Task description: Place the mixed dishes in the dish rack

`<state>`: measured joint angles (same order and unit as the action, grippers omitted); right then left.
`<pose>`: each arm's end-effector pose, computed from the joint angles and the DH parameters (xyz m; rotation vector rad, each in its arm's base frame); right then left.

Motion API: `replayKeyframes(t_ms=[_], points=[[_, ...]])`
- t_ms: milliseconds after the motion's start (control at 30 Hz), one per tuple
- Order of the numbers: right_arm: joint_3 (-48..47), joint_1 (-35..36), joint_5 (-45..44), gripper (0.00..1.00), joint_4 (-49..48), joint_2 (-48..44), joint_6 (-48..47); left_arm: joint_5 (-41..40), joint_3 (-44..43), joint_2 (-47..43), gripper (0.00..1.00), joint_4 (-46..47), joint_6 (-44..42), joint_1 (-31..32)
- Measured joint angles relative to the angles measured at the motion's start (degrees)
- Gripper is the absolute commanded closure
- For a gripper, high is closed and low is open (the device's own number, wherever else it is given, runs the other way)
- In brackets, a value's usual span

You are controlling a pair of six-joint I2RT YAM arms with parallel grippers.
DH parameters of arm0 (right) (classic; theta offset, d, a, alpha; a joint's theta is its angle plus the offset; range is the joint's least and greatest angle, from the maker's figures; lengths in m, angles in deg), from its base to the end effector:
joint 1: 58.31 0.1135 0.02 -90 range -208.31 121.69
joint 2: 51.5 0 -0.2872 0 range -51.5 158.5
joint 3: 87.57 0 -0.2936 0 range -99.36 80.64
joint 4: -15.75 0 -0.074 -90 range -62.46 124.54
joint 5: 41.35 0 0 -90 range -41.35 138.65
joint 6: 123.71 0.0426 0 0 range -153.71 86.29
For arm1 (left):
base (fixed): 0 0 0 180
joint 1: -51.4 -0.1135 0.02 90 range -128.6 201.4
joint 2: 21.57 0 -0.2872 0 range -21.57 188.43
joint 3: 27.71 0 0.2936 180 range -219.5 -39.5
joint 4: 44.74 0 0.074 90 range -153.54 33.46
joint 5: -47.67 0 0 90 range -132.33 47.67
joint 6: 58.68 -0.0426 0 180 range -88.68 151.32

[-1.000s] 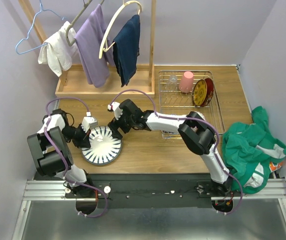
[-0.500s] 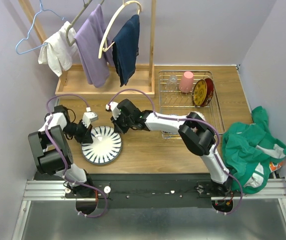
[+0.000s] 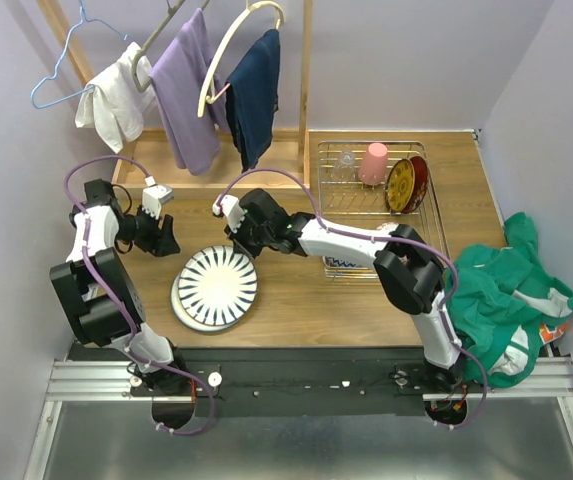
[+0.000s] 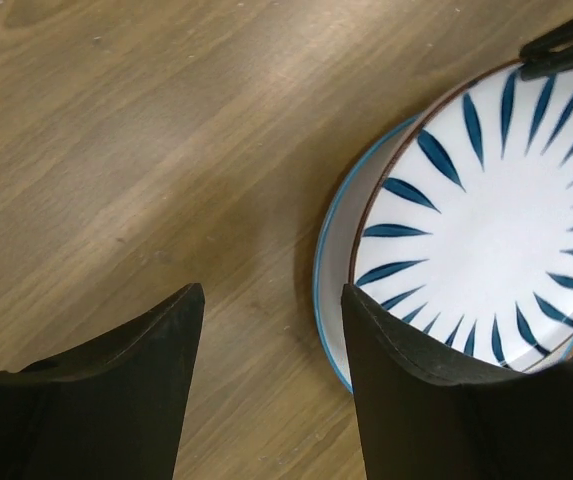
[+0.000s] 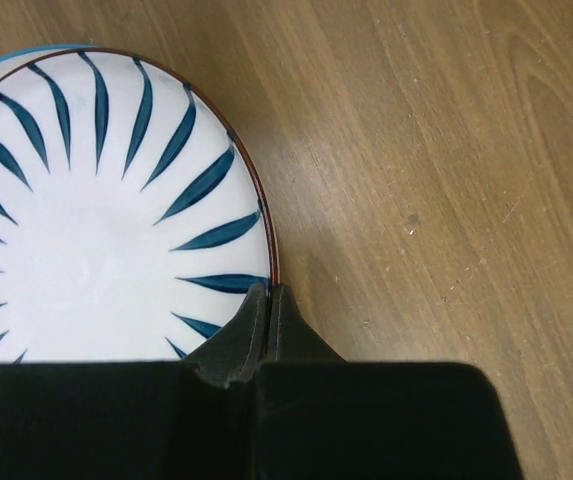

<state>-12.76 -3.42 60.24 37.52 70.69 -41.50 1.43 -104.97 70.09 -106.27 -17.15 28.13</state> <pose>0.3059 0.4499 0.1982 -1.3003 1.9186 0.6588 0.3223 0.1065 0.2259 0.6487 2.3491 -0.6161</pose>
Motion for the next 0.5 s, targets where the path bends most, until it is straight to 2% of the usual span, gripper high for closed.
replayKeyframes(t_ms=[300, 500], points=[[0.0, -0.11, 0.52, 0.99, 0.42, -0.13, -2.64, 5.25, -3.37, 1.46, 0.32, -13.27, -9.11, 1.46], [-0.04, -0.11, 1.14, 0.99, 0.33, -0.17, -3.63, 5.92, -1.88, 1.88, 0.32, -14.99, -10.97, 4.5]])
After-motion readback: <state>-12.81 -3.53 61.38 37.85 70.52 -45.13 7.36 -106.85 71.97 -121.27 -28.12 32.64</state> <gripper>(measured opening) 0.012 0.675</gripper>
